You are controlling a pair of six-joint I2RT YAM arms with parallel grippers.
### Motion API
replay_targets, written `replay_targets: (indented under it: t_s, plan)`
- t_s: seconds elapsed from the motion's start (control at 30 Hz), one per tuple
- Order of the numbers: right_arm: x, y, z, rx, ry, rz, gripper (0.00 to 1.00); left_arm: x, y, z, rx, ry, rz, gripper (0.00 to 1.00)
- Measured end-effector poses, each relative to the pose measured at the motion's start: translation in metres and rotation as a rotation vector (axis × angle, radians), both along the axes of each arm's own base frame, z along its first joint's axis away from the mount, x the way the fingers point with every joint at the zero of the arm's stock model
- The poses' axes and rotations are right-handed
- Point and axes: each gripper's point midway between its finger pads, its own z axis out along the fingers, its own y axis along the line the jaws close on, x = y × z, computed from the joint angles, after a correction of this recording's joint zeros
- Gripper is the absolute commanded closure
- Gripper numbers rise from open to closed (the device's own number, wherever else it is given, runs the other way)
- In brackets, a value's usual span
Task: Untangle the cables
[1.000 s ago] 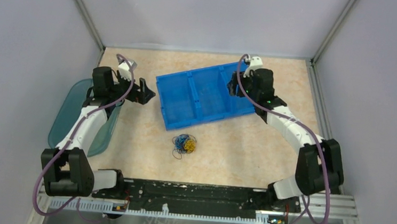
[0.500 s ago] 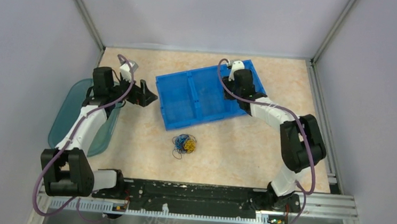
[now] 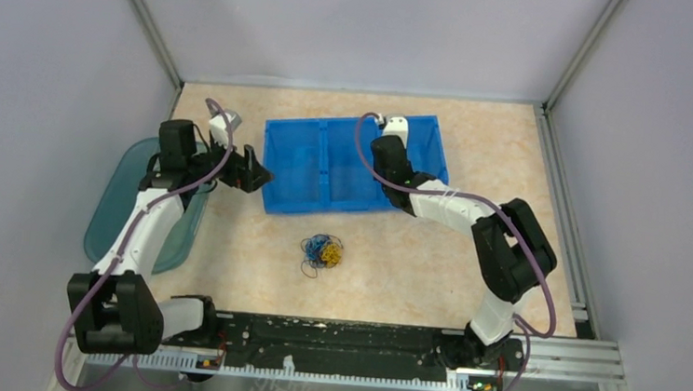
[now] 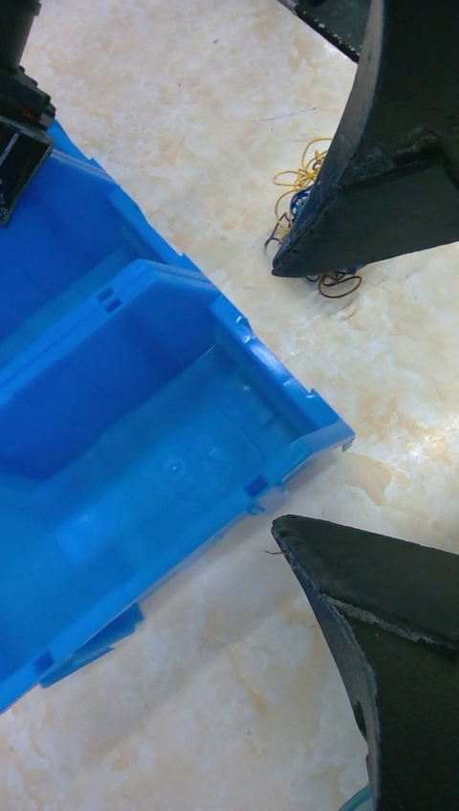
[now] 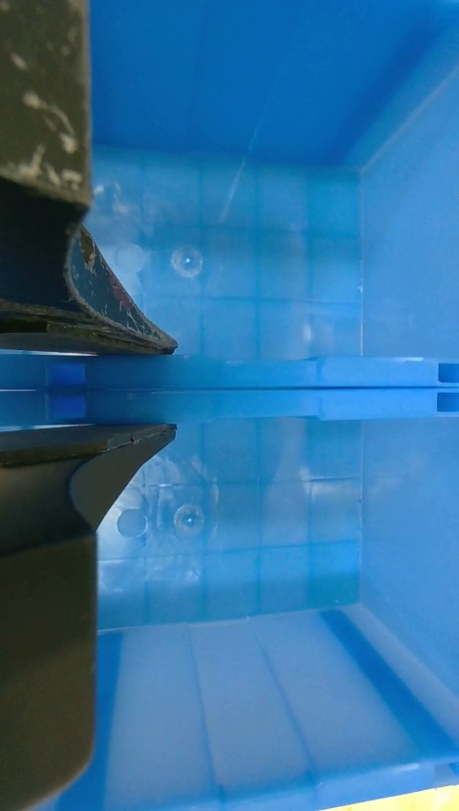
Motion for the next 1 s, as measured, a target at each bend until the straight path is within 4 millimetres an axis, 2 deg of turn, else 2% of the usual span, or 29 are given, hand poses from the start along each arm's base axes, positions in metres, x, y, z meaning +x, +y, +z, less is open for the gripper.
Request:
replay_targets:
  t_s: [0.33,0.47,0.53,0.57,0.73,0.87,1.0]
  plan:
    - [0.003,-0.011,0.005,-0.022,-0.046,-0.086,0.86,-0.017,-0.001,-0.006,0.035,0.026,-0.051,0.00]
    - [0.008,-0.009,0.003,-0.021,-0.060,-0.092,0.85,-0.020,-0.002,-0.008,0.034,0.036,-0.060,0.00]
    - [0.011,-0.008,0.000,-0.022,-0.069,-0.094,0.80,-0.021,-0.002,-0.009,0.033,0.042,-0.064,0.00]
    - [0.013,-0.006,0.001,-0.021,-0.077,-0.092,0.73,-0.022,-0.003,-0.009,0.033,0.044,-0.067,0.00]
    - [0.018,-0.006,0.006,-0.034,-0.106,-0.089,0.32,-0.027,-0.004,-0.012,0.040,0.054,-0.089,0.00]
    - [0.014,-0.004,0.026,0.001,-0.142,-0.066,0.25,-0.032,-0.004,-0.013,0.050,0.068,-0.110,0.00]
    - [-0.014,0.003,0.080,0.090,-0.212,0.010,0.27,-0.036,-0.006,-0.011,0.053,0.074,-0.134,0.00]
